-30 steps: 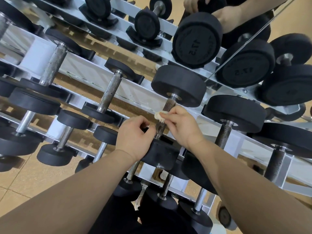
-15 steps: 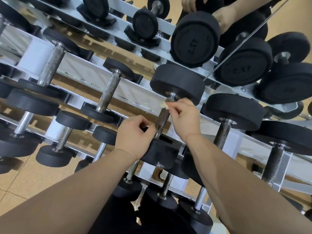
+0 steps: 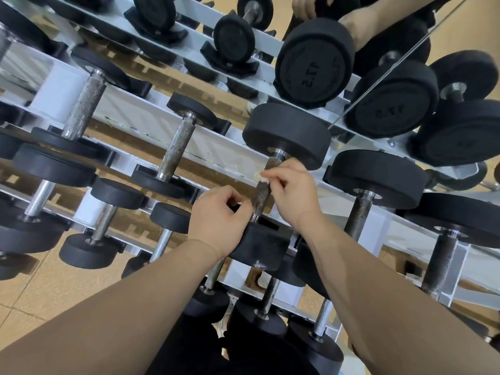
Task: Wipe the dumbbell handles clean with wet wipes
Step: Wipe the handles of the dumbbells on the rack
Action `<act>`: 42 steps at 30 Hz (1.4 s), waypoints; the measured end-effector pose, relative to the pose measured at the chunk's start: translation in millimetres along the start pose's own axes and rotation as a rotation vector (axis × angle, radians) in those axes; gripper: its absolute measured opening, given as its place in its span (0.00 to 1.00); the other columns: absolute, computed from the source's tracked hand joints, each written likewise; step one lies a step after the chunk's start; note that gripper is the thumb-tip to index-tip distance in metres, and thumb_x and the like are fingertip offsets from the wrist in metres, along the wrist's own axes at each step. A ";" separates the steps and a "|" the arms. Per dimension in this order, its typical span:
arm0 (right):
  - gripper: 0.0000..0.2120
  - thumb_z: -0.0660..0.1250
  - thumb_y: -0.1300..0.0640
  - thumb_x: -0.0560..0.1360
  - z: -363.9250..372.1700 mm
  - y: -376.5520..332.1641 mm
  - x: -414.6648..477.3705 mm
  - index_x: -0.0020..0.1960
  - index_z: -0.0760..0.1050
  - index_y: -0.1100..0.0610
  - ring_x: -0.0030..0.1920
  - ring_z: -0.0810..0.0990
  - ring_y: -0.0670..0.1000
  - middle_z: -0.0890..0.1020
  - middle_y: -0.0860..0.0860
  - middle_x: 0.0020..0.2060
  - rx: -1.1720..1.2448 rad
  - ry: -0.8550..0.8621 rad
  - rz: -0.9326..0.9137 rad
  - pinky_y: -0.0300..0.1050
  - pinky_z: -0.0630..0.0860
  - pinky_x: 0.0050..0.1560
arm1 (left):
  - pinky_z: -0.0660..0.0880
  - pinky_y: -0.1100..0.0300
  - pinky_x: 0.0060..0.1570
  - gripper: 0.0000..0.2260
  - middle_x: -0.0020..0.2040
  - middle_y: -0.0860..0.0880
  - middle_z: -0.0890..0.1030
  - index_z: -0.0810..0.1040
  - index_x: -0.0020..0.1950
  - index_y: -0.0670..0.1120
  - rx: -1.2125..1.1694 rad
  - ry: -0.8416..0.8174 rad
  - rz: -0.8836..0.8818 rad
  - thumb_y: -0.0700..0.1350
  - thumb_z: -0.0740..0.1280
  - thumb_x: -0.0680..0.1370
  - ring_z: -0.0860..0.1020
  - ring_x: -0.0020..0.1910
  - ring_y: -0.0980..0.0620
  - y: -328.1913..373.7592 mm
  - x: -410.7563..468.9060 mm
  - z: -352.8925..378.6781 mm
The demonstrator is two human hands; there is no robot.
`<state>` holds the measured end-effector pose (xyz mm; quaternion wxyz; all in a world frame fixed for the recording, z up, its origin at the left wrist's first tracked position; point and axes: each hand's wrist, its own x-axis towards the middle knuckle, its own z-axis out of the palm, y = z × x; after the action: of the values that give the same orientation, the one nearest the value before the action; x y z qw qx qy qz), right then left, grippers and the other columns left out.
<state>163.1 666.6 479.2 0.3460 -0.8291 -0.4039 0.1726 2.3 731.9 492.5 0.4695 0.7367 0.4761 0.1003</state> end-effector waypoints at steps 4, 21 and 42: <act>0.05 0.75 0.61 0.73 -2.4 -2.4 -9.3 0.47 0.86 0.55 0.40 0.75 0.42 0.75 0.45 0.43 0.085 -0.075 0.060 0.29 0.71 0.45 | 0.77 0.48 0.49 0.07 0.40 0.53 0.80 0.80 0.42 0.48 -0.007 0.005 0.000 0.50 0.68 0.76 0.77 0.44 0.50 0.0 -0.1 0.0; 0.03 0.71 0.61 0.76 -7.6 4.1 5.7 0.47 0.84 0.58 0.44 0.78 0.52 0.78 0.51 0.45 -0.251 -0.048 -0.269 0.43 0.77 0.48 | 0.75 0.51 0.49 0.06 0.39 0.54 0.79 0.79 0.39 0.49 0.014 0.019 -0.005 0.49 0.69 0.75 0.75 0.45 0.50 -1.3 0.5 1.7; 0.10 0.65 0.61 0.77 -13.6 5.0 12.9 0.52 0.85 0.58 0.40 0.79 0.58 0.78 0.55 0.41 -0.347 -0.080 -0.248 0.50 0.80 0.42 | 0.75 0.49 0.48 0.10 0.38 0.52 0.78 0.77 0.38 0.48 -0.002 0.027 0.030 0.53 0.66 0.74 0.75 0.44 0.49 -6.8 2.2 2.7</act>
<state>181.4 668.8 485.2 0.2003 -0.8127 -0.5399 0.0893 1.0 732.8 484.9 0.4623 0.7420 0.4711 0.1178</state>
